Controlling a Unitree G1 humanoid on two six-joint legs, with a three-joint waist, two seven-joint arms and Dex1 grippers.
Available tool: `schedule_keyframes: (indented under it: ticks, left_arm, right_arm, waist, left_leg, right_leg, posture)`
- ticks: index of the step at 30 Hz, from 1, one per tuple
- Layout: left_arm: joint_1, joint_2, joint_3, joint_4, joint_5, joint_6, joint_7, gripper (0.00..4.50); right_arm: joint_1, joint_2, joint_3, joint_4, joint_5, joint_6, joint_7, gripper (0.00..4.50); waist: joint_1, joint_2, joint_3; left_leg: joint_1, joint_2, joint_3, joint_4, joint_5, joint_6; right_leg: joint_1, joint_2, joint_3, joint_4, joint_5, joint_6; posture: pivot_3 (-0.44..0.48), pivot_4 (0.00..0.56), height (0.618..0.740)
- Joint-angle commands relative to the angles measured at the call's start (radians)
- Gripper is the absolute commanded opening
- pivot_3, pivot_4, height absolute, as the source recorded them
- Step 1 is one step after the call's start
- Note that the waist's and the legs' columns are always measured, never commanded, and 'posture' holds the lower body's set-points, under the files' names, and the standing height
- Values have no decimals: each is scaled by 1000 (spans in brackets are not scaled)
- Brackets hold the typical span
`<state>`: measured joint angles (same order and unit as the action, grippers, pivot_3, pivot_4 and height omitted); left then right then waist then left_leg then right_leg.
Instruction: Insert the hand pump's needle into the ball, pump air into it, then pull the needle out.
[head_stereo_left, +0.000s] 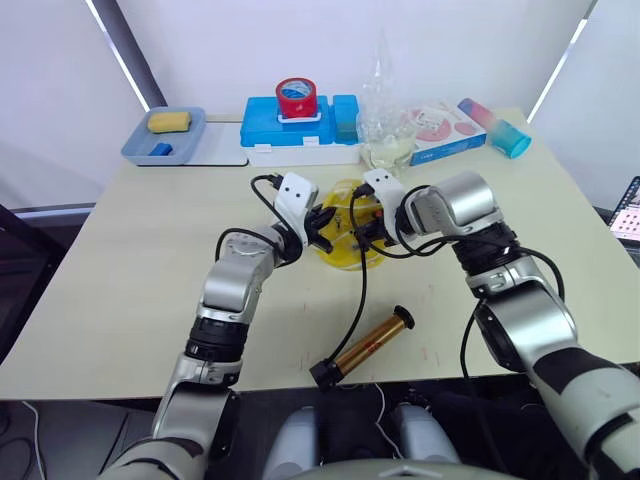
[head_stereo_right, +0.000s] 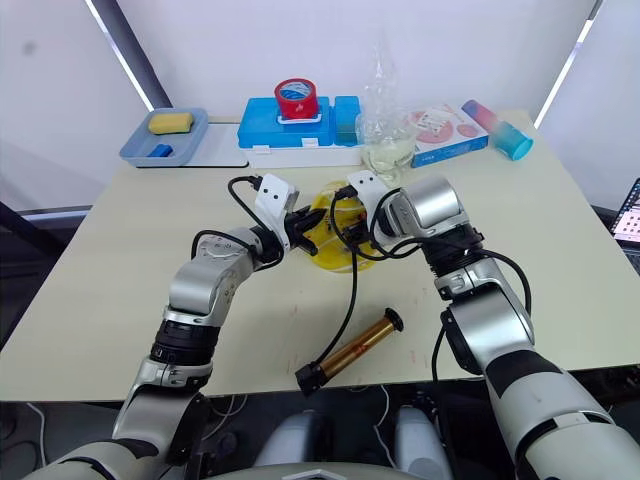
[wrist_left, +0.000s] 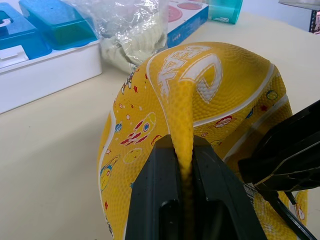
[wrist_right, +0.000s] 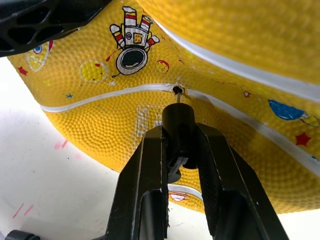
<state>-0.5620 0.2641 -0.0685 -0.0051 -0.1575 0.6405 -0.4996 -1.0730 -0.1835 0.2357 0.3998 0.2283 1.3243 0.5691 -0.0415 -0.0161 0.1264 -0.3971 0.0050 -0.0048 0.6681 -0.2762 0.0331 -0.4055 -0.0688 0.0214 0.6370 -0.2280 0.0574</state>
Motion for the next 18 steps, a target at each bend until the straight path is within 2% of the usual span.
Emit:
schedule_keyframes:
  ticks: [1,5,6,7,8,9,10,11,12,14,18]
  left_arm:
    - [10,-41,-83,16,-32,0,-70,37]
    - [12,-42,-76,30,-24,-13,-62,37]
    - [12,-40,-75,38,-19,-20,-60,0]
    - [12,-38,-73,45,-14,-26,-59,0]
    - [12,-37,-71,51,-10,-31,-57,0]
    - [11,-37,-69,56,-7,-35,-55,0]
    - [9,-38,-67,63,-4,-39,-53,0]
    - [8,-39,-65,66,-3,-42,-51,0]
    - [6,-40,-64,69,-2,-44,-49,0]
    - [5,-42,-63,72,-1,-47,-47,0]
    - [3,-43,-61,76,0,-50,-46,0]
  right_arm:
    - [9,2,-6,-82,16,-21,-1,296]
    - [42,-22,-15,-153,28,5,-5,296]
    - [50,-28,-17,-171,32,13,-5,1096]
    - [58,-33,-21,-187,36,21,-6,1319]
    - [64,-38,-24,-201,40,28,-8,1790]
    - [69,-43,-26,-213,44,32,-9,2053]
    - [76,-50,-28,-226,45,34,-12,2851]
    - [83,-56,-30,-237,46,36,-16,3043]
    - [90,-65,-27,-249,45,35,-18,3609]
    - [103,-85,-21,-278,48,41,-19,4462]
    - [139,-133,-11,-364,61,51,-19,4462]
  waist:
    - [1,1,0]
    - [6,1,1]
    - [7,1,1]
    - [8,2,1]
    - [9,3,2]
    - [16,4,2]
    - [18,4,3]
    - [27,4,2]
    - [30,4,3]
    - [34,4,2]
    - [45,5,2]
  left_leg:
    - [0,0,0,0,0,0]
    - [-2,-1,-2,0,0,0]
    - [-2,-2,-2,-1,0,0]
    - [-3,-2,-3,-1,0,0]
    - [-3,-2,-3,-1,0,0]
    - [-4,-2,-3,-1,0,0]
    - [-4,-2,-4,-2,0,0]
    - [-5,-2,-4,-3,0,0]
    - [-5,-2,-4,-4,0,0]
    - [-8,-3,-6,-5,1,2]
    - [-18,-6,-7,-3,5,0]
  right_leg:
    - [0,-1,0,0,0,0]
    - [0,-2,-2,-2,0,0]
    - [0,-3,-3,-2,0,0]
    - [0,-3,-3,-3,0,0]
    - [0,-3,-4,-4,0,0]
    - [0,-3,-4,-4,0,0]
    - [0,-4,-5,-6,0,0]
    - [0,-4,-5,-7,0,0]
    - [0,-4,-6,-9,0,0]
    - [-2,-4,-8,-11,0,0]
    - [-9,-6,-10,-11,0,0]
  posture:
    - [0,150,737]
    - [0,150,737]
    - [0,150,737]
    - [0,150,737]
    - [0,150,737]
    - [0,150,737]
    - [0,150,737]
    - [0,150,737]
    - [0,150,737]
    - [0,150,737]
    - [0,150,737]
